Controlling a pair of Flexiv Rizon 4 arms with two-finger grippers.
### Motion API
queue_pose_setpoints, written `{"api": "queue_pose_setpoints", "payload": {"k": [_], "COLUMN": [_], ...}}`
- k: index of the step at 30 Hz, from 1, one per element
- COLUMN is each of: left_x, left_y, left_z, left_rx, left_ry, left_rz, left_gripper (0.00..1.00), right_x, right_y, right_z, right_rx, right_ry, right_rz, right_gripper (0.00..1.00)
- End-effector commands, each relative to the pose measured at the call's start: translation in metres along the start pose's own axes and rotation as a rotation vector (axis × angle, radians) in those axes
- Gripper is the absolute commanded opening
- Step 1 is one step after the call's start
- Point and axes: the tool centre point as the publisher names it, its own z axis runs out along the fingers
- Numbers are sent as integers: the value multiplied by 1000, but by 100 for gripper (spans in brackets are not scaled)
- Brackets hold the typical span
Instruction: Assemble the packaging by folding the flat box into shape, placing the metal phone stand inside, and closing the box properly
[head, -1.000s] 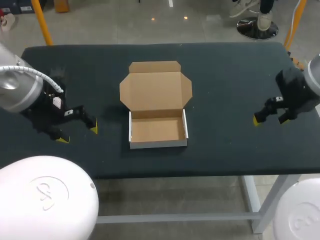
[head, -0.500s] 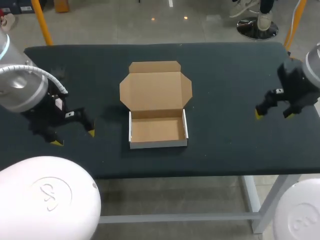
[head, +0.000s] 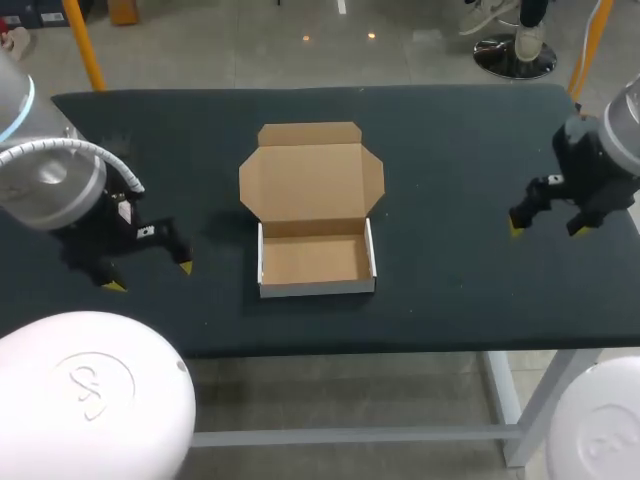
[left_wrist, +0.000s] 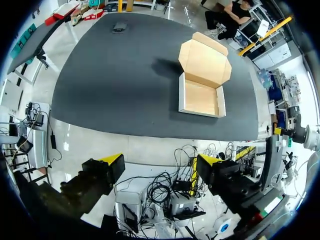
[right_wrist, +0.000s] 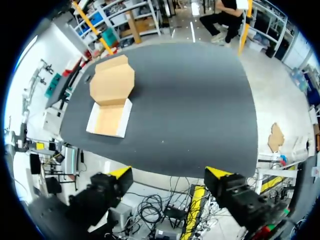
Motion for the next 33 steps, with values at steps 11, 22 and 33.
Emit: {"api": "queue_pose_setpoints", "payload": {"k": [11,22,33], "left_x": [9,5,-2], "left_y": [-8,-25,-63], "left_z": [12,25,60], "left_rx": [24,25,28], "left_ry": [-16,-20,-63], "left_rz": [9,4,-32], "left_gripper": [100,100,100], "right_x": [0,-1,-1], "right_y": [-1,2,2], "right_z": [-1,2,2], "right_rx": [7,44,44], "right_ry": [-11,-19,-19], "right_rz": [12,22,22], "right_gripper": [100,100,100]}}
